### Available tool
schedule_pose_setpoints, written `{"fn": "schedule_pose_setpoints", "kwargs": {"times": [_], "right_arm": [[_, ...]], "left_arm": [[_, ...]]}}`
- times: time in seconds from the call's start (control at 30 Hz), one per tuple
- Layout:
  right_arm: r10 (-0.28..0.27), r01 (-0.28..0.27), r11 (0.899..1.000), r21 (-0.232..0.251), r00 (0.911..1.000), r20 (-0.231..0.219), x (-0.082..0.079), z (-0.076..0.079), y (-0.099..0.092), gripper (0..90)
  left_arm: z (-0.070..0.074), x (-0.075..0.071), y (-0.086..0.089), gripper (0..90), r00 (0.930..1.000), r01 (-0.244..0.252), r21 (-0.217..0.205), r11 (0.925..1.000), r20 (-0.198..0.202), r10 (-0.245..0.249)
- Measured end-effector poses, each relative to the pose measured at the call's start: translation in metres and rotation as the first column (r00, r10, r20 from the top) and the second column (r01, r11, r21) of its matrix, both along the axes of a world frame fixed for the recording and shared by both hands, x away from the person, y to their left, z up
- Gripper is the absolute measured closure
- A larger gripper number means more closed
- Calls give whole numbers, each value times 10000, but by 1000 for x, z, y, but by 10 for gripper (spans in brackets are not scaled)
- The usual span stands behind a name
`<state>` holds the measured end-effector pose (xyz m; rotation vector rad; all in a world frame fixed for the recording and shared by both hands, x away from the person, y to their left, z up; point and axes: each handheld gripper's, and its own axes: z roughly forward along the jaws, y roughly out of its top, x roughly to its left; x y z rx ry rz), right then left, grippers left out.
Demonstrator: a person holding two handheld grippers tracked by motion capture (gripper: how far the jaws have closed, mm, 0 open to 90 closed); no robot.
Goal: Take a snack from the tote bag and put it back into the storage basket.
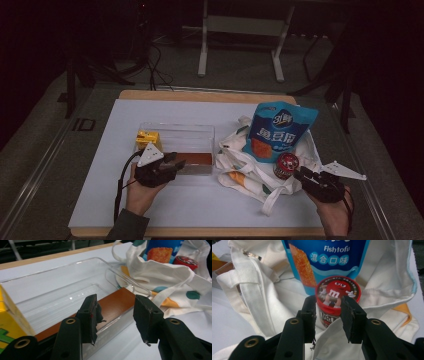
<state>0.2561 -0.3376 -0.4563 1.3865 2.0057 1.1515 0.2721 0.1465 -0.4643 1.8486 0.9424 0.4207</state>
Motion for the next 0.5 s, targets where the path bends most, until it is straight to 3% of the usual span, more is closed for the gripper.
{"fn": "schedule_pose_setpoints", "kwargs": {"times": [0.13,0.5], "right_arm": [[-34,34,10000,-34,10000,41,2,3,-1,652],[-48,52,9994,-350,9999,123,18,16,-1,656]], "left_arm": [[-2,-2,-2,556,9997,218,-37,9998,65,-217],[-12,-9,-12,626,9943,1039,361,9939,214,-1047]]}}
